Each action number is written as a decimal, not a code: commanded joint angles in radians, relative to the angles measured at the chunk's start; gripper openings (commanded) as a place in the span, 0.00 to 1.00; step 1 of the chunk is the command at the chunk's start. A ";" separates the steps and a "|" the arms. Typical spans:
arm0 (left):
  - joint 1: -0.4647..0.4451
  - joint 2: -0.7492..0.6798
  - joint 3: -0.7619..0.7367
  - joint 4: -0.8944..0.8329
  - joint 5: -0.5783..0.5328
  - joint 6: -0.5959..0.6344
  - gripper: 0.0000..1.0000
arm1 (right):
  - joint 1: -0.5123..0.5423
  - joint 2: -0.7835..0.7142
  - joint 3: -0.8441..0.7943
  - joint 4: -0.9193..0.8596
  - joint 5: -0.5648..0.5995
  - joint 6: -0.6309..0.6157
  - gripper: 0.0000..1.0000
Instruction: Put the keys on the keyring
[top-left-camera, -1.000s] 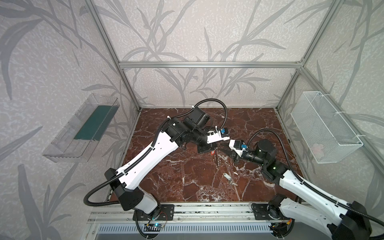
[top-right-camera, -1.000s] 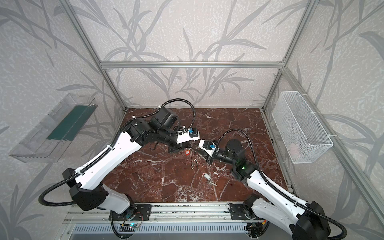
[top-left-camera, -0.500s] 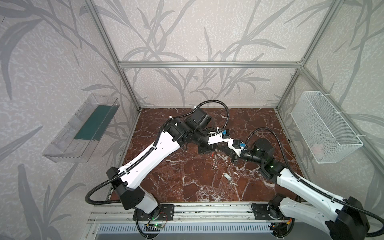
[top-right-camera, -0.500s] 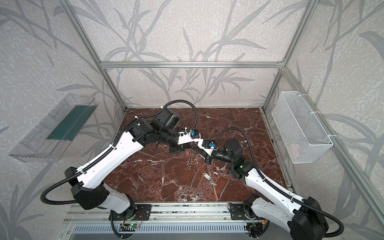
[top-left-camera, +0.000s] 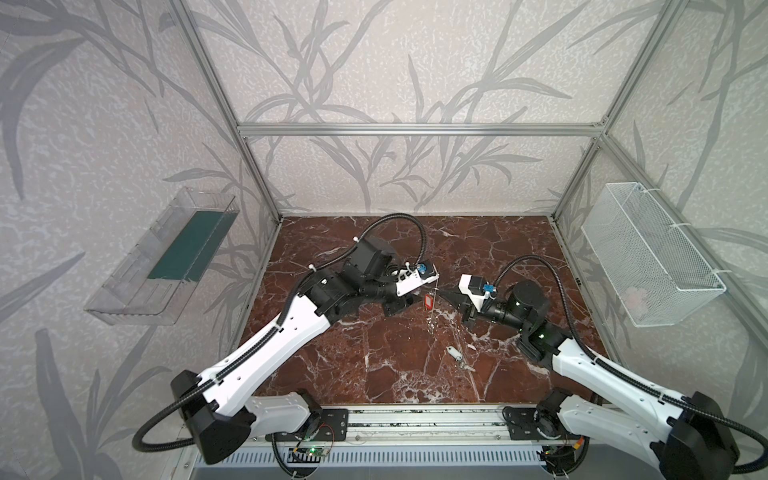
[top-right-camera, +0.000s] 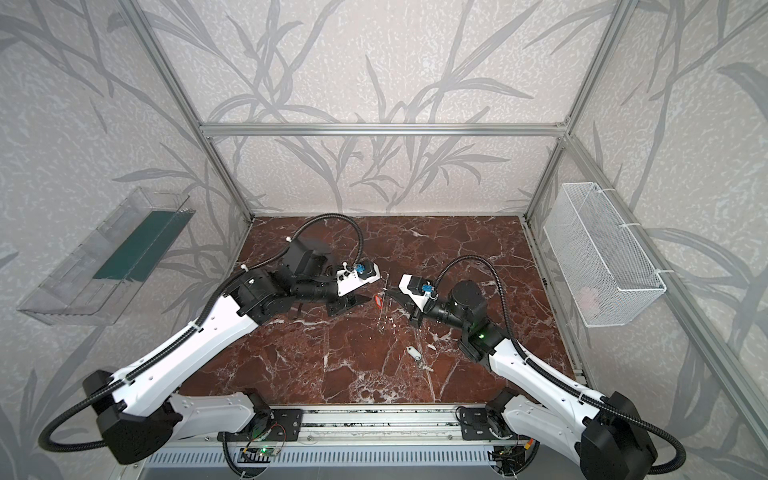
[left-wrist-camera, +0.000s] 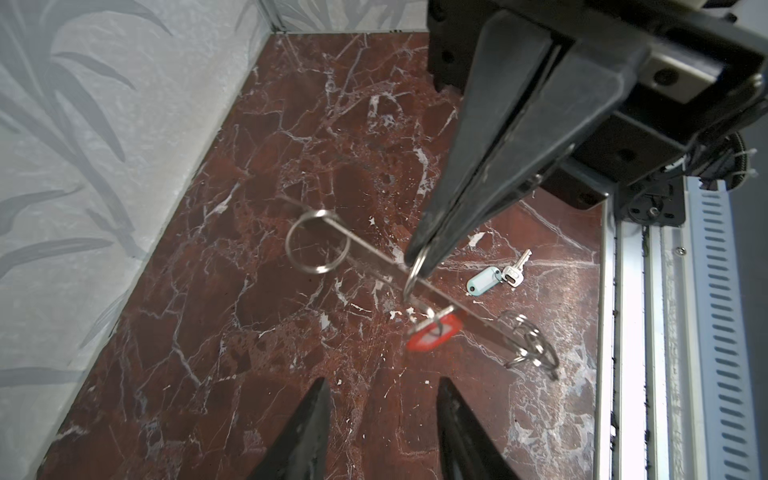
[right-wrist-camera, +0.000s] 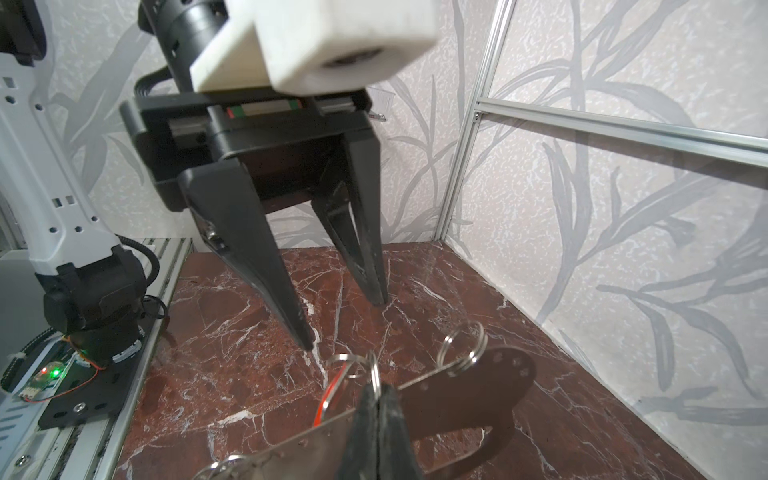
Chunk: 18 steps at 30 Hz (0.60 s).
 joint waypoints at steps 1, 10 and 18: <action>0.002 -0.054 -0.071 0.196 0.029 -0.134 0.42 | 0.006 0.011 0.006 0.101 0.029 0.041 0.00; 0.002 -0.055 -0.184 0.329 0.087 -0.219 0.41 | 0.006 0.026 0.013 0.139 0.011 0.071 0.00; 0.001 -0.031 -0.194 0.354 0.104 -0.213 0.34 | 0.006 0.032 0.011 0.158 -0.007 0.085 0.00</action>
